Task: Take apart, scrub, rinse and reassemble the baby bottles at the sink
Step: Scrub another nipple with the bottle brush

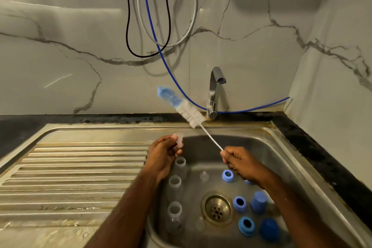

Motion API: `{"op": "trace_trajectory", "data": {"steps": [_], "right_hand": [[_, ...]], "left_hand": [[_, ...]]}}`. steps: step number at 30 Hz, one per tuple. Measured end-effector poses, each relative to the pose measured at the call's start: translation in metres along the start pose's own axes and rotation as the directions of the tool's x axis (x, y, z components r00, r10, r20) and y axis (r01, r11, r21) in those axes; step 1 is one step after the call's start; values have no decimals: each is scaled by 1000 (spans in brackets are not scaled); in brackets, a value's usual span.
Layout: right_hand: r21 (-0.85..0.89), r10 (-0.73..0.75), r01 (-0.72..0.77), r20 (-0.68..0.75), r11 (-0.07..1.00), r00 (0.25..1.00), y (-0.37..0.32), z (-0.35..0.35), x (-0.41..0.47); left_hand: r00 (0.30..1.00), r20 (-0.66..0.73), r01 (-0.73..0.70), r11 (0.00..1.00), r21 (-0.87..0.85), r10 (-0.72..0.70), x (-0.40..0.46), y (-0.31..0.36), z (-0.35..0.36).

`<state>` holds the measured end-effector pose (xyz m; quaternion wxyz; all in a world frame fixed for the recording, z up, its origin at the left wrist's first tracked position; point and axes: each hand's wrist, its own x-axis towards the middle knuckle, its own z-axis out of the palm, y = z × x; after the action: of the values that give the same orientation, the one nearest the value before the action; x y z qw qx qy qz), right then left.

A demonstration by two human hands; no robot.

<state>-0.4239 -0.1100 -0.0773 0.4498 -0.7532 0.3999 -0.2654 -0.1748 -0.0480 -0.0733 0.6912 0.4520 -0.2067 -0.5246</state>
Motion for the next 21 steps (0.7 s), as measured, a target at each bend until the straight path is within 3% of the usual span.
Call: {"op": "trace_trajectory", "data": {"steps": [5,13,17,19,21], "right_hand": [[-110,37,-25,101,994,994,6,6,-1],[-204,-7,21,71,979,997,13,2,2],[-147,-31,33,13,989,999,6,-4,1],[-189,-41,46,33,981,999,7,-6,0],[-271,-43,54,47,961,998,8,-6,-1]], "left_hand": [[999,-38,-23,998,-59,20,1,4,1],[995,91,37,999,-30,-34,0,4,2],[1000,1,-25,999,-33,25,2,5,-2],[999,-33,-45,997,-66,43,2,7,-5],[996,-43,-75,997,32,77,-1,7,-6]]}}
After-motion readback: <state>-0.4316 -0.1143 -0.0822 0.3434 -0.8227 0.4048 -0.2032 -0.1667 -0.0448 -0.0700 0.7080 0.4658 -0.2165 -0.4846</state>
